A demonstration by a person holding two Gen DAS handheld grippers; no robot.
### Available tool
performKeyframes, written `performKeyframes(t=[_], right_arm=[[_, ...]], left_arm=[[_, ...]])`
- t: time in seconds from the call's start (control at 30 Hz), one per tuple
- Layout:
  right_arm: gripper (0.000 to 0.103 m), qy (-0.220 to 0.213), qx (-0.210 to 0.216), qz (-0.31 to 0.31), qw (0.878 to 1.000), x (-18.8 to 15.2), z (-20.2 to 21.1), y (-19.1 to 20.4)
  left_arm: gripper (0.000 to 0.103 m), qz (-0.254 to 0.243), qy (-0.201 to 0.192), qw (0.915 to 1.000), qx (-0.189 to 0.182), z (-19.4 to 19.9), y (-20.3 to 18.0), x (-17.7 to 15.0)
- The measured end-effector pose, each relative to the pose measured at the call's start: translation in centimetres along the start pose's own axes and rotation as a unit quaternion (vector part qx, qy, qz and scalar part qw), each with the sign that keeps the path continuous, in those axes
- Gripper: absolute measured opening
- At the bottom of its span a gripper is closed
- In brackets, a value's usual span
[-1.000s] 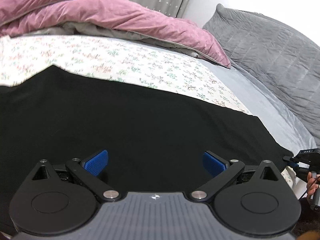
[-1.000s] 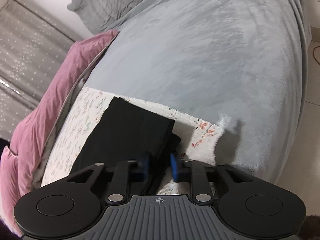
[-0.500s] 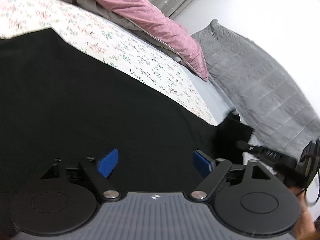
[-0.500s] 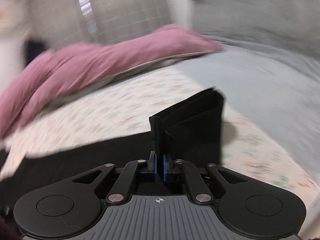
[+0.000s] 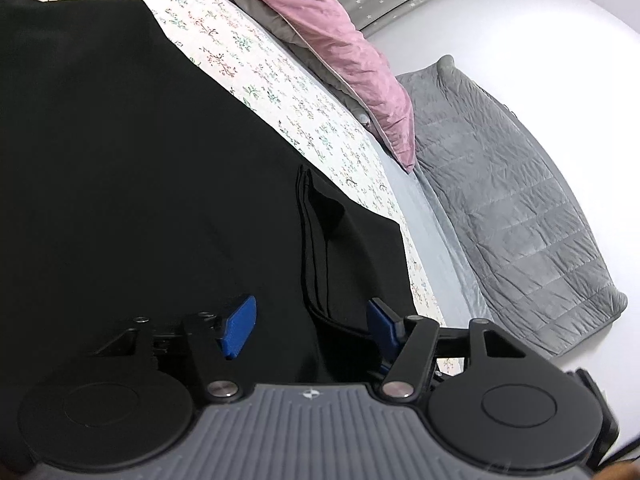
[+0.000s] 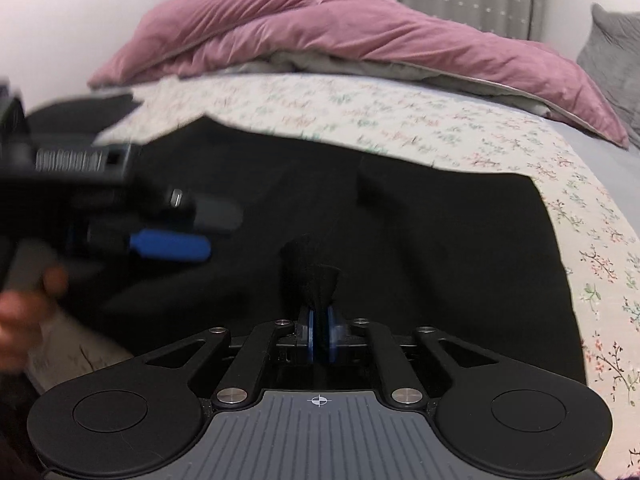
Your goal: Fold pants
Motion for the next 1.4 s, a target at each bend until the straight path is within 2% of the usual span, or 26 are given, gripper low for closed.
performKeyframes(t=[0.17,0.3,0.37,0.4,0.43,0.5,0.57,0.63,0.73,0.8,0.87,0.97,1.03,1.1,1.2,1.33,1.37,1.4], right_arm=[[0.033,-0.011,-0.037,0.057,0.998,-0.1,0.6,1.0],[0.037,-0.016,-0.047,0.084,0.995,0.3,0.4,1.7],[0.032,-0.013,-0.037,0.093,0.995,0.6,-0.1,2.2],[0.017,-0.014,-0.027,0.095,0.995,0.6,-0.1,2.5],[0.012,-0.016,-0.023,0.096,0.995,0.7,0.0,2.7],[0.012,-0.028,-0.018,0.097,0.995,1.0,0.6,3.0],[0.013,-0.033,0.007,0.082,0.996,1.3,1.3,3.3],[0.015,-0.028,0.051,0.060,0.996,1.4,1.7,3.5],[0.019,-0.004,0.104,0.037,0.994,0.8,1.8,3.8],[0.020,0.013,0.122,0.036,0.992,0.3,1.8,4.1],[0.022,0.020,0.142,0.032,0.989,-0.1,2.2,4.3],[0.030,0.020,0.174,0.002,0.984,0.0,3.1,3.9],[0.031,0.019,0.200,-0.023,0.979,0.2,3.8,3.5],[0.036,0.012,0.216,-0.036,0.976,0.4,4.7,3.2],[0.046,-0.001,0.203,-0.040,0.978,0.7,5.7,2.3],[0.046,-0.004,0.163,-0.046,0.986,0.8,6.0,0.5],[0.046,-0.005,0.149,-0.050,0.988,0.8,6.0,-0.1],[0.046,-0.007,0.135,-0.054,0.989,0.9,6.1,-0.7]], left_arm=[[0.075,0.011,0.003,0.9999,-0.006,-0.3,0.0,0.1],[0.072,0.018,0.011,0.9997,-0.014,-0.5,-0.1,-0.2],[0.072,0.024,0.017,0.9994,-0.020,-0.6,-0.1,-0.2],[0.072,0.027,0.020,0.9992,-0.024,-0.7,-0.2,-0.2],[0.072,0.032,0.024,0.9988,-0.029,-0.8,-0.2,-0.2],[0.072,0.048,0.032,0.9974,-0.044,-0.9,-0.2,-0.3],[0.072,0.064,0.039,0.9955,-0.059,-1.1,-0.1,-0.3],[0.072,0.073,0.043,0.9941,-0.068,-1.4,-0.1,-0.4],[0.072,0.073,0.043,0.9939,-0.071,-1.6,-0.3,-0.4],[0.072,0.071,0.041,0.9943,-0.068,-1.6,-0.3,-0.5],[0.072,0.065,0.038,0.9953,-0.062,-1.6,-0.3,-0.6],[0.066,0.047,0.034,0.9975,-0.041,-1.7,-0.4,-0.8],[0.060,0.032,0.031,0.9986,-0.027,-1.6,-0.3,-1.0],[0.059,0.022,0.025,0.9993,-0.016,-1.9,-0.4,-1.0],[0.059,0.014,0.014,0.9998,-0.009,-2.7,-0.6,-0.6],[0.059,0.006,-0.007,0.9999,0.006,-3.6,-0.8,0.1],[0.057,0.003,-0.012,0.9999,0.011,-3.6,-0.8,0.2],[0.047,-0.002,-0.019,0.9996,0.020,-3.6,-0.8,0.4]])
Point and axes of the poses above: each gripper's, at about its wrist camera, not at the fingertips, and z roughly against the way its jaws point, y to its left, x to its top, the point moved 8 cm from there along -z, roughly the way its jaws point, and after that the axes turned 2 degrees about x, right-handed, at the moved point
